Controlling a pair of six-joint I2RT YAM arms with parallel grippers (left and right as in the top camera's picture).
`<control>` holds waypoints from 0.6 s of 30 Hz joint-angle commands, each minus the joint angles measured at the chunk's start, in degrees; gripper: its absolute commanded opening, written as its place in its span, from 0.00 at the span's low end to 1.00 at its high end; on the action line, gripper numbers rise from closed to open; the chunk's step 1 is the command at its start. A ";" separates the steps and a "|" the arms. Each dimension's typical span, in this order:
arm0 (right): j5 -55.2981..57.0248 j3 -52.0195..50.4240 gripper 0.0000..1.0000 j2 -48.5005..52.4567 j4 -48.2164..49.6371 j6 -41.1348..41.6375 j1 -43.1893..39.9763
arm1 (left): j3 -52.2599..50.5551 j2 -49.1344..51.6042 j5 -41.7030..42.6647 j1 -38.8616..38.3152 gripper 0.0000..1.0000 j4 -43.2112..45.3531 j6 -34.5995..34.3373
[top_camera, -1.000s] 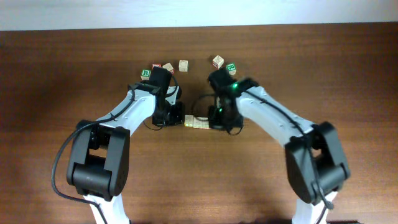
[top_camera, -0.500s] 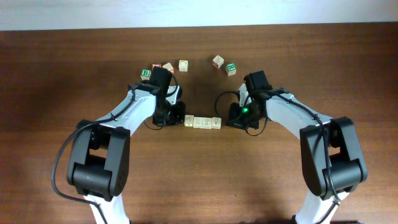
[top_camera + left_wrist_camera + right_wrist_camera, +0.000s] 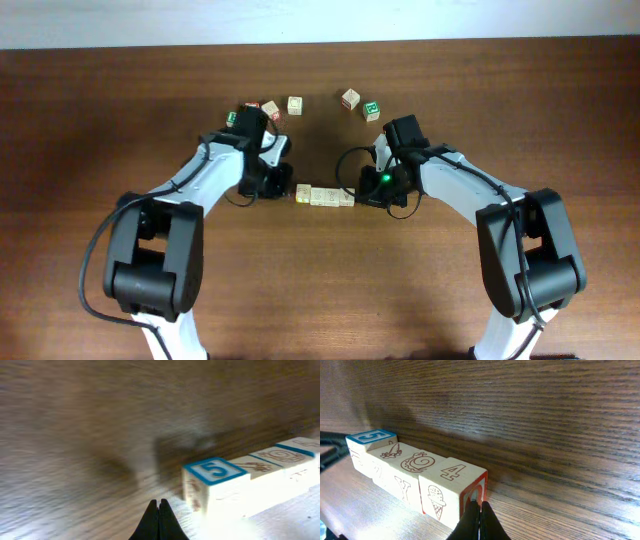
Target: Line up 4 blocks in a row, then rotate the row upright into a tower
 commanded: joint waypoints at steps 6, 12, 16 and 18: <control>-0.72 -0.33 0.04 0.31 0.00 0.20 0.52 | 0.37 0.42 9.70 1.16 0.00 1.51 7.56; -0.72 -0.33 0.04 0.31 -0.04 0.42 0.52 | 0.37 0.42 9.70 1.09 0.00 -0.17 2.21; -0.72 -0.33 0.04 0.33 -0.04 0.42 0.52 | 0.31 0.42 9.46 1.07 0.00 -0.28 -2.10; -0.72 -0.33 0.04 0.33 -0.04 0.44 0.52 | 0.31 0.44 9.44 1.07 0.00 -0.28 -2.12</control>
